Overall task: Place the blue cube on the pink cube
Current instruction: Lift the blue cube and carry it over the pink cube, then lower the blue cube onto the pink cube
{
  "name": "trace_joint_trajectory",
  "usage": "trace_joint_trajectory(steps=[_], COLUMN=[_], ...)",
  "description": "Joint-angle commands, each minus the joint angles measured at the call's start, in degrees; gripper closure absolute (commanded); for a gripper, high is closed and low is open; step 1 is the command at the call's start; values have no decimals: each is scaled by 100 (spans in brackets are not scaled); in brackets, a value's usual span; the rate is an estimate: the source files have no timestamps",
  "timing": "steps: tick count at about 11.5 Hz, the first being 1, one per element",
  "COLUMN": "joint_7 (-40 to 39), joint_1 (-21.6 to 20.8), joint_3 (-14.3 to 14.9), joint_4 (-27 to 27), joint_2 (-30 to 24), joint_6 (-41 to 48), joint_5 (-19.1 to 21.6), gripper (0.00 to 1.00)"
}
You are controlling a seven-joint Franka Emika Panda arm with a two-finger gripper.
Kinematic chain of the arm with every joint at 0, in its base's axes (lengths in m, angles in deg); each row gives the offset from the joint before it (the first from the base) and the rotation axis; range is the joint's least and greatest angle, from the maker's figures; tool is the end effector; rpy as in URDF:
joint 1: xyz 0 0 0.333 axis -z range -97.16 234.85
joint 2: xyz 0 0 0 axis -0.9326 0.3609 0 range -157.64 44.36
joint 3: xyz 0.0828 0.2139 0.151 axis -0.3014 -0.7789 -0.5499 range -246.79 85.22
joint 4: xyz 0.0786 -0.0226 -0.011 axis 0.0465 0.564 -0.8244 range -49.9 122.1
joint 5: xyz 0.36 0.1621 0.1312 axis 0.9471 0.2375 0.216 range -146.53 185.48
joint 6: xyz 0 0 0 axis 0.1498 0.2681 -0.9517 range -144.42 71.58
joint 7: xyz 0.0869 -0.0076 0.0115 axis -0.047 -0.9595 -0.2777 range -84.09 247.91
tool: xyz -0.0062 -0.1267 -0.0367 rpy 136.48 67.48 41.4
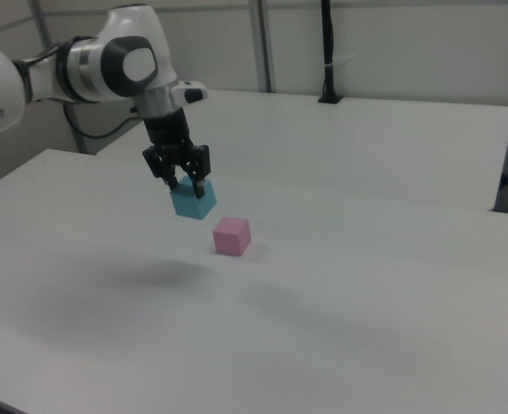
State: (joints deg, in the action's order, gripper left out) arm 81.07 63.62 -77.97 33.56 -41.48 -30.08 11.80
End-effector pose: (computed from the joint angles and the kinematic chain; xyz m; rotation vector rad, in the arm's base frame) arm 0.6511 0.0147 0.4343 2.9940 0.1277 -0.0476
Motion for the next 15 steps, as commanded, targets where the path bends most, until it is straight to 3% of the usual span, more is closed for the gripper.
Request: trace_joint_trajectory(steps=[1,3,15], joint_7=[295,313,357], joint_1=[119,136,101], joint_3=[-89,-80,-1], joint_4=[-1158,-1353,-1301], joint_2=[917,1164,1842], joint_6=[64,-172,-920], joint_5=[-15,-15,-32], gripper=[84,83,78])
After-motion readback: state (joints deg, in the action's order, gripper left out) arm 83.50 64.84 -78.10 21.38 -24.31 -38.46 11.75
